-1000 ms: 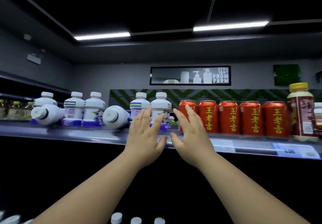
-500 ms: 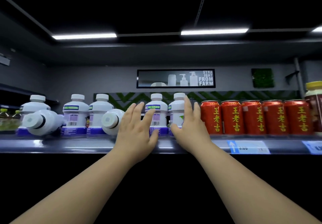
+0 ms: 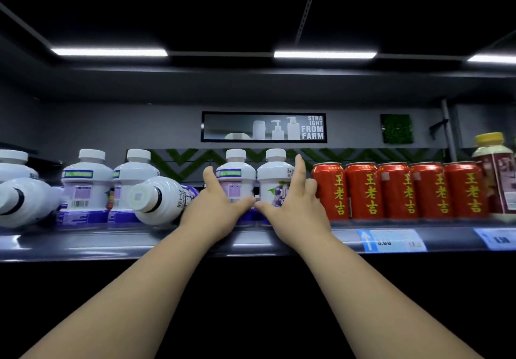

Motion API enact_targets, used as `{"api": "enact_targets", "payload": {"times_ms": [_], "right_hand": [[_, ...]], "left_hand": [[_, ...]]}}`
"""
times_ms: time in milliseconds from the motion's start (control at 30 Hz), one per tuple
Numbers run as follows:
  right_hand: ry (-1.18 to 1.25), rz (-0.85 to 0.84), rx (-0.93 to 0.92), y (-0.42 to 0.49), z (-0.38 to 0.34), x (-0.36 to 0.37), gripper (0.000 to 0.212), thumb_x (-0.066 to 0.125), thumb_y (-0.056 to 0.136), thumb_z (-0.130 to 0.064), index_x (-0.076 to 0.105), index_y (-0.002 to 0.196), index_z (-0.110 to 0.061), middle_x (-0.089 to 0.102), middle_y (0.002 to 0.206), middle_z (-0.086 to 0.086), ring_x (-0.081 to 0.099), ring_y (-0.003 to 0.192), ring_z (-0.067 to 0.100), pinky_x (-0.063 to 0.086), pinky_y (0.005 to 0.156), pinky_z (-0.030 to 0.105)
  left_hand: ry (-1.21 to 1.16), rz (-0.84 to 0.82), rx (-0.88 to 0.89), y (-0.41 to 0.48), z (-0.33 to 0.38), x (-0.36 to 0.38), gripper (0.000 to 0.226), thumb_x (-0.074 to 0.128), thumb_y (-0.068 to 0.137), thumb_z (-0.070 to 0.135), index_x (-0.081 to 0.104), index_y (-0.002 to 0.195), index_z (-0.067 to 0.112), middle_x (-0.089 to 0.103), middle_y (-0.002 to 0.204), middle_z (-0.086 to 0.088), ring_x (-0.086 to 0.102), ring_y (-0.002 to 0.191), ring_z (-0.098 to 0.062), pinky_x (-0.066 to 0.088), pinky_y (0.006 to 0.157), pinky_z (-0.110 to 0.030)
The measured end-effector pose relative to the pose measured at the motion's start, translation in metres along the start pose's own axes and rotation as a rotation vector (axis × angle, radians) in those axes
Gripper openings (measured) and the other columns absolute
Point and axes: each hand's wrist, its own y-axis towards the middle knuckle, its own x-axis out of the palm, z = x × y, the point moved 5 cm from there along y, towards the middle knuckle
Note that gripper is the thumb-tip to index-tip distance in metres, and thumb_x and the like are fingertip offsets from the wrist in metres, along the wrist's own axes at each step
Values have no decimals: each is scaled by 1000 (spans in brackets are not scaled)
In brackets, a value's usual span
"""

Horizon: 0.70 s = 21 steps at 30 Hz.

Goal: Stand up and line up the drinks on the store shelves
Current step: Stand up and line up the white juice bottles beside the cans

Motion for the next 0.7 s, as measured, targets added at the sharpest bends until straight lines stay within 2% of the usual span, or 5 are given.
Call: {"api": "enact_targets", "payload": {"times_ms": [133,267,400,567,700], "right_hand": [[-39,-49,-46,-1,-1,4,112,61,86,-54,-28,152,-31,25,155,7,48,127,34,40,90,40],[-59,-31,-35,-1,1,4,118,65,82,-62,-23,154,-29,32,144,12,50,123,35,42,94,39],[-90,-36,-58,-6,0,5,117,62,83,-65,-24,153,-28,32,147,11,47,127,34,40,99,39],[-114,-34,-81,-5,-2,8,109,55,88,-61,-24,154,-25,34,149,12,50,125,32,43,93,39],[-129,-42,-88,-6,-2,7,105,54,92,-57,-24,154,-24,31,151,12,51,124,32,43,94,39]], "left_hand": [[-151,5,-51,3,-9,-4,96,63,85,50,2,153,21,54,137,-12,55,117,-32,43,95,-40],[-91,3,-24,-2,-7,-4,114,72,71,68,6,150,18,54,138,-9,56,120,-30,46,94,-41],[-116,44,-60,-2,-9,-8,101,68,80,48,5,153,17,61,125,-10,57,112,-31,45,90,-40],[-22,-27,-47,-4,-4,-4,101,71,71,71,19,138,16,51,110,3,60,106,-27,46,82,-38],[-11,-2,-89,-3,-4,-6,81,68,78,59,24,130,15,58,110,-2,57,93,-27,45,80,-38]]}}
